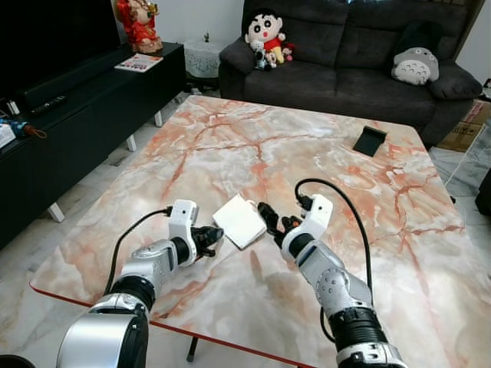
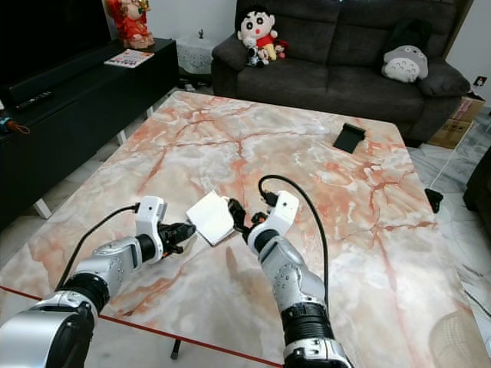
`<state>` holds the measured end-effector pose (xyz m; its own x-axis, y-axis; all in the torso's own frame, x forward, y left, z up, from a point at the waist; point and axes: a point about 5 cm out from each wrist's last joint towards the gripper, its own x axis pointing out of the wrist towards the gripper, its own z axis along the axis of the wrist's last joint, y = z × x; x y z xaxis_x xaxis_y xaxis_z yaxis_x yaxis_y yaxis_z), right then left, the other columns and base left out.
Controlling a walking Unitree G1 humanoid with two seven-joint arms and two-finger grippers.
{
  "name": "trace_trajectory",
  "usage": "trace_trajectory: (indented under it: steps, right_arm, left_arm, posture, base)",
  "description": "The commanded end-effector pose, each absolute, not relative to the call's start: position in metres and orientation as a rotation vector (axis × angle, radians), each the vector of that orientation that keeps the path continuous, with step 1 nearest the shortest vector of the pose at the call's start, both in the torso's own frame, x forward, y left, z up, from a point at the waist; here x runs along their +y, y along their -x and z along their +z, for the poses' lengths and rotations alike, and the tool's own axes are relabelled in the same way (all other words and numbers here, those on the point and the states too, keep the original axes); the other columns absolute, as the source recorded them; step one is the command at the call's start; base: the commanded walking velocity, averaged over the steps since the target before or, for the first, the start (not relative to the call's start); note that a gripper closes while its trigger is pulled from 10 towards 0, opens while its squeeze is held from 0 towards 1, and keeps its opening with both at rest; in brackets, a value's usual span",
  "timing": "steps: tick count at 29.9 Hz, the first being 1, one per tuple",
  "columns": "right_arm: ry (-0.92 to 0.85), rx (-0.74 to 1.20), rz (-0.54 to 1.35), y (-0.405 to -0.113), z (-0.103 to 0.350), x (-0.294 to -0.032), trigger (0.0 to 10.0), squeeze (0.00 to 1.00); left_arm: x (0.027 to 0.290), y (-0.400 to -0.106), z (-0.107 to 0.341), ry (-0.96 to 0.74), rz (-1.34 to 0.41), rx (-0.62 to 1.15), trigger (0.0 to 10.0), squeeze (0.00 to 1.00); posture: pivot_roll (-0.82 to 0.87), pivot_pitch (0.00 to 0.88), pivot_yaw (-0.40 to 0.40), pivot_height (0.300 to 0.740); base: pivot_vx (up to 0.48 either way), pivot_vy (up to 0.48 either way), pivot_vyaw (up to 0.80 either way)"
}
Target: Picking trash to rubbish bin
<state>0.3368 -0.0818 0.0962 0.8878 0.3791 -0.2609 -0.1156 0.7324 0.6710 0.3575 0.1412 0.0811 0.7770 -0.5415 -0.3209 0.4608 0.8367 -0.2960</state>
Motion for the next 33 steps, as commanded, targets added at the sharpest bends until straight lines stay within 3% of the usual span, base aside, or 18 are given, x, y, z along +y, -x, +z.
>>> trace_trajectory:
  steps: [1, 6, 20, 25, 33]
  right_arm:
    - [-0.727, 0.404, 0.306, -0.334, 0.1, -0.069, 10.0, 0.0]
    - [-0.732, 0.409, 0.317, -0.332, 0.101, -0.066, 10.0, 0.0]
    - [-0.719, 0.433, 0.344, -0.328, 0.101, -0.058, 10.0, 0.0]
    - [-0.717, 0.439, 0.342, -0.327, 0.1, -0.058, 10.0, 0.0]
    - [-0.717, 0.439, 0.333, -0.328, 0.098, -0.061, 10.0, 0.0]
  left_arm:
    - [0.141, -0.35, 0.068, 0.243, -0.521, 0.469, 10.0, 0.0]
    - [0.143, -0.347, 0.059, 0.349, -0.437, 0.519, 10.0, 0.0]
    - [0.127, -0.338, 0.045, 0.314, -0.462, 0.598, 10.0, 0.0]
    - [0.126, -0.351, 0.066, 0.231, -0.47, 0.443, 10.0, 0.0]
    - [0.125, -0.356, 0.106, 0.241, -0.548, 0.228, 10.0, 0.0]
  posture:
    - [-0.05, 0.0, -0.055, 0.74]
    - [-0.05, 0.0, -0.054, 0.74]
    - [-0.05, 0.0, -0.058, 0.74]
    - [-0.05, 0.0, -0.06, 0.74]
    - [-0.04, 0.0, -0.06, 0.74]
  base:
    - [0.0, 0.0, 0.0]
    - [0.0, 0.0, 0.0]
    - [0.0, 0.0, 0.0]
    - [0.0, 0.0, 0.0]
    - [0.0, 0.0, 0.0]
